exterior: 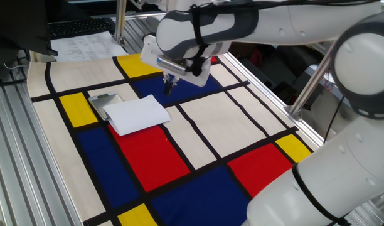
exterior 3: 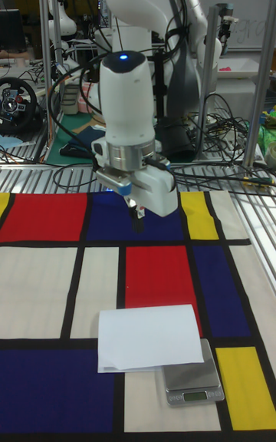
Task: Unfold a piece of paper
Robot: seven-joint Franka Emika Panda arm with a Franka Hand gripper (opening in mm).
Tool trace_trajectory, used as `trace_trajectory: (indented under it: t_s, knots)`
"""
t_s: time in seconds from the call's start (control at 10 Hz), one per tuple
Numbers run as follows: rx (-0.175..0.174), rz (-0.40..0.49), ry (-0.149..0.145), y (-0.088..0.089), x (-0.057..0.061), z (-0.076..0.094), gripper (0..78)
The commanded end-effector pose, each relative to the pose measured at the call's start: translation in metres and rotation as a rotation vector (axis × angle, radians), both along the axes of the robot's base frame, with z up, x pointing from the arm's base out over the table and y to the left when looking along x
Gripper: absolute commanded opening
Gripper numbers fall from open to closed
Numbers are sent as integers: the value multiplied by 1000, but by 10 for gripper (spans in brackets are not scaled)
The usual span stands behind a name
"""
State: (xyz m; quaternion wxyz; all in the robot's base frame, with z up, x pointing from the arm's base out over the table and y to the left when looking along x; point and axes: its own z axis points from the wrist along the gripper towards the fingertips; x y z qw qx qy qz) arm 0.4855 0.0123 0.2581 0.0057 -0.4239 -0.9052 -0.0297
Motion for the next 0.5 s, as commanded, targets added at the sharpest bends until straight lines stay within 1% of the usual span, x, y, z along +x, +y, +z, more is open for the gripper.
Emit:
trace_trajectory:
  t_s: [0.1, 0.2, 0.3, 0.4, 0.5]
  knots:
    - [1, -102, 24, 3, 30, -6, 0]
    - [2, -125, 27, 3, 42, -9, 0]
    - [2, -127, 28, 3, 43, -9, 0]
    - [-3, -193, 31, 2, 59, -17, 0]
    - [-4, -242, 34, 1, 67, -20, 0]
